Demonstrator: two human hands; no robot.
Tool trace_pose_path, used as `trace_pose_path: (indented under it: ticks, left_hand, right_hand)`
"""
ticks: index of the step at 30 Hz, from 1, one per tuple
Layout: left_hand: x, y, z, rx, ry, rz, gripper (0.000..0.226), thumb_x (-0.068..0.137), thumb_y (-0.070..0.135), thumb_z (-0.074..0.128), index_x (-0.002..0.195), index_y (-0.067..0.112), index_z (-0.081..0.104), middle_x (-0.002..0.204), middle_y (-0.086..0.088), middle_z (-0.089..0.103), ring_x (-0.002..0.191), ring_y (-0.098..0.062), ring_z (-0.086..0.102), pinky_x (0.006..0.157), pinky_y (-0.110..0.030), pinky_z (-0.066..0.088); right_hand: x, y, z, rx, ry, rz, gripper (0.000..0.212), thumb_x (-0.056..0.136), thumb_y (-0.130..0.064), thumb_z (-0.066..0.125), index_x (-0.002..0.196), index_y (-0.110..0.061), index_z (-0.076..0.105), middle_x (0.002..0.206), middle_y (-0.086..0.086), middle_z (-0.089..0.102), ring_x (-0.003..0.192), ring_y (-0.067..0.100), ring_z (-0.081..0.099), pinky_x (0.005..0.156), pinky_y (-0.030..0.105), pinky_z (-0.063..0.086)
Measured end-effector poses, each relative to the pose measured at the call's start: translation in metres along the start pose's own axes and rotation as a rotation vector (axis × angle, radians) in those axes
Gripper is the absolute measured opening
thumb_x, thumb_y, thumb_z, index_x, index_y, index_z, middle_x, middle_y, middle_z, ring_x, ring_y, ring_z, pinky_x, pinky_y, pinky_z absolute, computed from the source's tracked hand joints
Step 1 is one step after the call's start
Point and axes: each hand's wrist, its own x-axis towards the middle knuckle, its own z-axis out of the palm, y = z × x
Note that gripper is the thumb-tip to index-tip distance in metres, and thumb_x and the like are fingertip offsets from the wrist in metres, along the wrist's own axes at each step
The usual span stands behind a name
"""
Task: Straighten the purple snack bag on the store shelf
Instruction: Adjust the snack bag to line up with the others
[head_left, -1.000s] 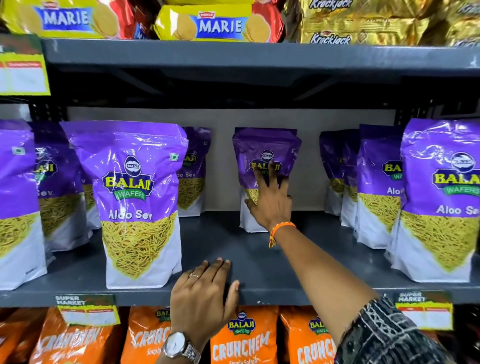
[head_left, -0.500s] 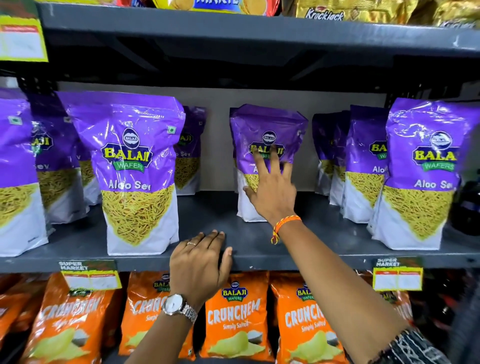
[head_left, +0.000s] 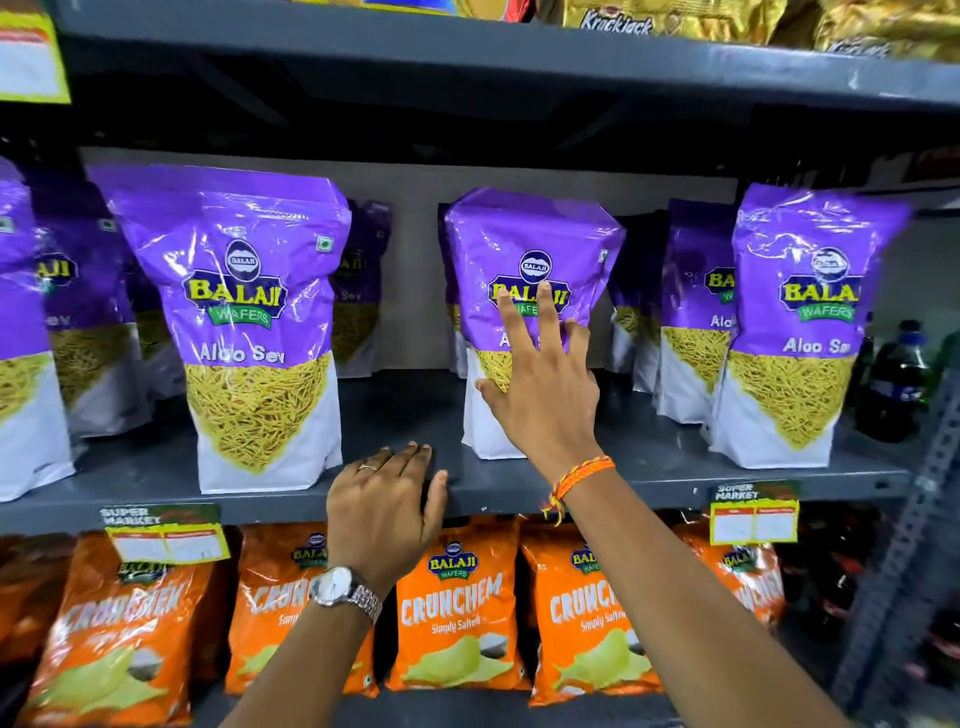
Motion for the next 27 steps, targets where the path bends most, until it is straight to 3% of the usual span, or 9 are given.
trace_pose_path:
  ticks: [27]
  left_hand:
    - [-0.001, 0.0, 0.0, -0.005, -0.006, 0.001, 0.052, 0.096, 0.045, 0.039, 0.111, 0.012, 0.076, 0.108, -0.009, 0.078, 0.1, -0.03, 0.073, 0.083, -0.04, 0.055]
  right_hand:
    - [-0.029, -0.004, -0.038, -0.015, 0.0, -0.001, 0.103, 0.082, -0.054, 0.077, 0.161, -0.041, 0.013, 0.172, 0.004, 0.008, 0.139, 0.038, 0.03, 0.078, 0.049, 0.06]
